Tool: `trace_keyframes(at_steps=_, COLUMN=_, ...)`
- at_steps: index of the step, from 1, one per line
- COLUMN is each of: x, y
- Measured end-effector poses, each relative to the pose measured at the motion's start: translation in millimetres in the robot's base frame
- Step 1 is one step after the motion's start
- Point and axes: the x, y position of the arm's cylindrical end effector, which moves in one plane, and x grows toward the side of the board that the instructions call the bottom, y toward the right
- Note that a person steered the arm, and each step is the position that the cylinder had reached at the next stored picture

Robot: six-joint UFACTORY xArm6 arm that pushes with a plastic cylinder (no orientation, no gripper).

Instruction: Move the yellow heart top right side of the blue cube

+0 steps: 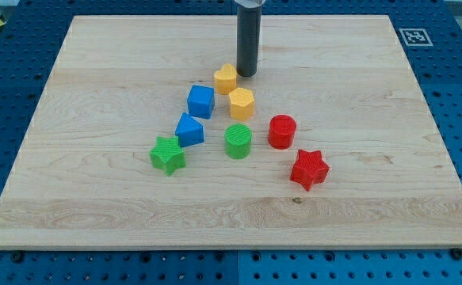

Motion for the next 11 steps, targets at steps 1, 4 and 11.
trace_keyframes(at_steps=1, x=-9.6, y=0.0)
trace_keyframes(at_steps=4, x=3.8, y=-20.9)
trace_keyframes(at_steps=11, x=77.3, y=143.3)
